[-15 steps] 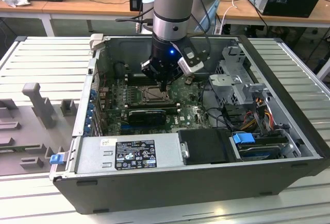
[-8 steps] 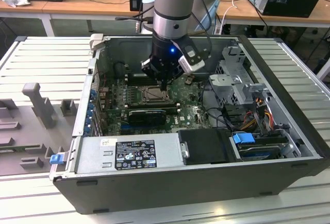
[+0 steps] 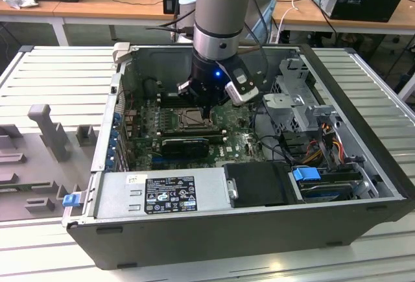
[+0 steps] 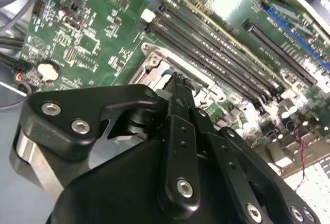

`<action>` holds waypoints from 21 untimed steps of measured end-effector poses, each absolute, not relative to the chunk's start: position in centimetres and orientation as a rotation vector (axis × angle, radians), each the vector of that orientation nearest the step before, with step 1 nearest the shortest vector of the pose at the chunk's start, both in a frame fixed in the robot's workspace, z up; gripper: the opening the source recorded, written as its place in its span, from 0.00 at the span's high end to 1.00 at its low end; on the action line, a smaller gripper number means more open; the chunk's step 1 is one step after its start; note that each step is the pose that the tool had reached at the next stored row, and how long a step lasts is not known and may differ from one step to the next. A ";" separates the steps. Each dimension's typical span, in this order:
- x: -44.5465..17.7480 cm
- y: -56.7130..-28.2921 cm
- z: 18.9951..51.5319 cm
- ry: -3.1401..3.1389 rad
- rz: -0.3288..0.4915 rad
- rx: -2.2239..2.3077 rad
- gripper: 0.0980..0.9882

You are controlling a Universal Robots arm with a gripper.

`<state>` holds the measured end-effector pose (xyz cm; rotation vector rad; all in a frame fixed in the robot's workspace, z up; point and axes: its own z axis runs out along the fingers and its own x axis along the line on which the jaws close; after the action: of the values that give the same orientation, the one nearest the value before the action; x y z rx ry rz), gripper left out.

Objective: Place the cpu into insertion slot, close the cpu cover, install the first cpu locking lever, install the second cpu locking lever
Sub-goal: 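Install the second cpu locking lever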

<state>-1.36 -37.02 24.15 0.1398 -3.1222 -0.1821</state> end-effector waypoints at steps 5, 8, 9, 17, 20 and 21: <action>-2.4 -37.3 23.4 -3.121 -0.182 0.140 0.99; -3.7 -37.5 23.3 -3.121 -0.186 0.140 0.99; -4.0 -37.5 23.3 -3.121 -0.188 0.140 0.99; -4.9 -37.9 21.8 -3.119 -0.237 0.140 0.99; -5.5 -38.9 21.8 -3.117 -0.274 0.145 0.99; -5.9 -39.1 21.7 -3.113 -0.292 0.166 0.99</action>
<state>-5.88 -39.14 21.71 0.1665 -3.1134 -0.2920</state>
